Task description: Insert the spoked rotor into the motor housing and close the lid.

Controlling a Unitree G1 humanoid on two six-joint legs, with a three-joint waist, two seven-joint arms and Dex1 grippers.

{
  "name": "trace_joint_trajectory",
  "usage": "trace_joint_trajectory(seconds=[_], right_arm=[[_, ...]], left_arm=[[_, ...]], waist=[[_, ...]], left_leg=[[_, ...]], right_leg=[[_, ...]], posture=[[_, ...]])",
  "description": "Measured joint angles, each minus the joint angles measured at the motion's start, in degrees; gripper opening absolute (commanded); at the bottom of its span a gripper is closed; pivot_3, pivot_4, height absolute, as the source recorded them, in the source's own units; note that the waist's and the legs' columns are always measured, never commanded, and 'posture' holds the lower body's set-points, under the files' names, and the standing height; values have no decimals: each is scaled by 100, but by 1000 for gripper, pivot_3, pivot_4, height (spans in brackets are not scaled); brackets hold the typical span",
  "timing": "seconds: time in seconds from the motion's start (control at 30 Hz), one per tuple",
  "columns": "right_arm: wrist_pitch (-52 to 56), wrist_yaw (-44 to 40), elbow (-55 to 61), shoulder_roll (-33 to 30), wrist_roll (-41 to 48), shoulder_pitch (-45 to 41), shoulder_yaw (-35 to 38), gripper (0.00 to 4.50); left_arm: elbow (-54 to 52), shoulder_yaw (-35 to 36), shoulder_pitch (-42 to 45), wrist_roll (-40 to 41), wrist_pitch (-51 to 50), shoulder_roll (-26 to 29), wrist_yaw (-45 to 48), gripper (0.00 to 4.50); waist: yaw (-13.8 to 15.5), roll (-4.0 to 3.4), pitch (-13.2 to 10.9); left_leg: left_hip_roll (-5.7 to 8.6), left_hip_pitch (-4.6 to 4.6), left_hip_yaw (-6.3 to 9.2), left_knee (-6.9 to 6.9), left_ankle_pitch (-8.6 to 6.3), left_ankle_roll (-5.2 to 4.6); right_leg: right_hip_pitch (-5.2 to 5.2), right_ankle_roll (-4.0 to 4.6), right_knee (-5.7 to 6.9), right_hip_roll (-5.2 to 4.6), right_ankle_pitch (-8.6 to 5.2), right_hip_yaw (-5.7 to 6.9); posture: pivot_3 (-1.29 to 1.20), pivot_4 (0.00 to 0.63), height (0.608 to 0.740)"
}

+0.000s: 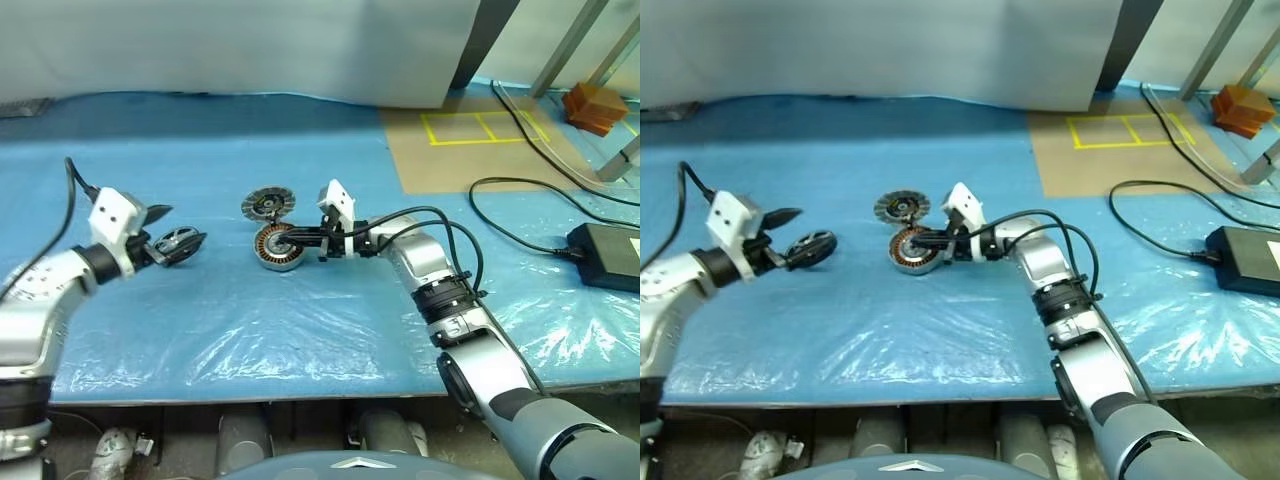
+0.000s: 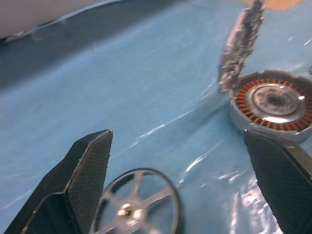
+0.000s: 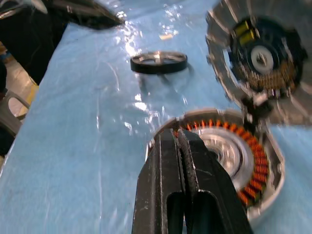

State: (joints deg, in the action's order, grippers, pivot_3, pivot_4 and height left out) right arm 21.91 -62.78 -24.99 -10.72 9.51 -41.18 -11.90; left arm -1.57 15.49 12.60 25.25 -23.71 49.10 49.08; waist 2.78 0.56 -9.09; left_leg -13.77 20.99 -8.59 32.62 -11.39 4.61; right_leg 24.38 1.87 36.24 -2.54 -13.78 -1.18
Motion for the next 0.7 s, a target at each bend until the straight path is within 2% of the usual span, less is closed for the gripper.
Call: trace_joint_trajectory(seconds=[0.1, 0.2, 0.37, 0.43, 0.57, 0.7], right_arm=[[121, 67, 80, -139, -11, 235, -5, 47], [268, 97, 401, -289, 21, 358, 19, 47], [510, 292, 903, -583, 91, 738, 118, 47], [590, 438, 1028, -637, 102, 877, 173, 47], [668, 661, 1272, -711, 143, 1002, 249, 47], [725, 848, 1361, -805, 144, 1145, 278, 47]], left_arm=[[910, -205, 595, -182, 69, 489, 616, 4500], [1769, -657, 1086, -440, 315, 641, 1322, 4500], [3260, -1442, 2161, -1060, 796, 490, 2072, 4500], [3740, -1638, 2554, -1302, 1016, 252, 2155, 4500], [4461, -1823, 2947, -1623, 1337, -83, 2117, 4500], [4747, -1876, 2995, -1804, 1497, -117, 2200, 4500]], waist=[[10, -1, -1], [33, -1, -1], [131, 2, 1], [152, 1, 0], [151, 2, 0], [129, 3, 1]], left_leg=[[6, 2, -1, 0, 0, 0], [7, 1, -1, -2, 1, 1], [6, 4, 0, -3, 1, 1], [8, 4, 1, -2, 1, 1], [7, 4, 2, 1, 1, 2], [8, 5, 3, -3, 1, 3]], right_leg=[[0, 0, -4, -6, 0, -1], [0, -1, -3, -7, 1, 0], [-1, -3, -4, -7, 2, 2], [-3, -3, -3, -10, 2, 3], [-3, -5, -1, -9, 3, 2], [-3, -5, -4, -8, 3, 2]], posture=[[0, 150, 740], [0, 150, 740], [0, 150, 740], [0, 150, 740], [0, 150, 740], [0, 150, 740]])
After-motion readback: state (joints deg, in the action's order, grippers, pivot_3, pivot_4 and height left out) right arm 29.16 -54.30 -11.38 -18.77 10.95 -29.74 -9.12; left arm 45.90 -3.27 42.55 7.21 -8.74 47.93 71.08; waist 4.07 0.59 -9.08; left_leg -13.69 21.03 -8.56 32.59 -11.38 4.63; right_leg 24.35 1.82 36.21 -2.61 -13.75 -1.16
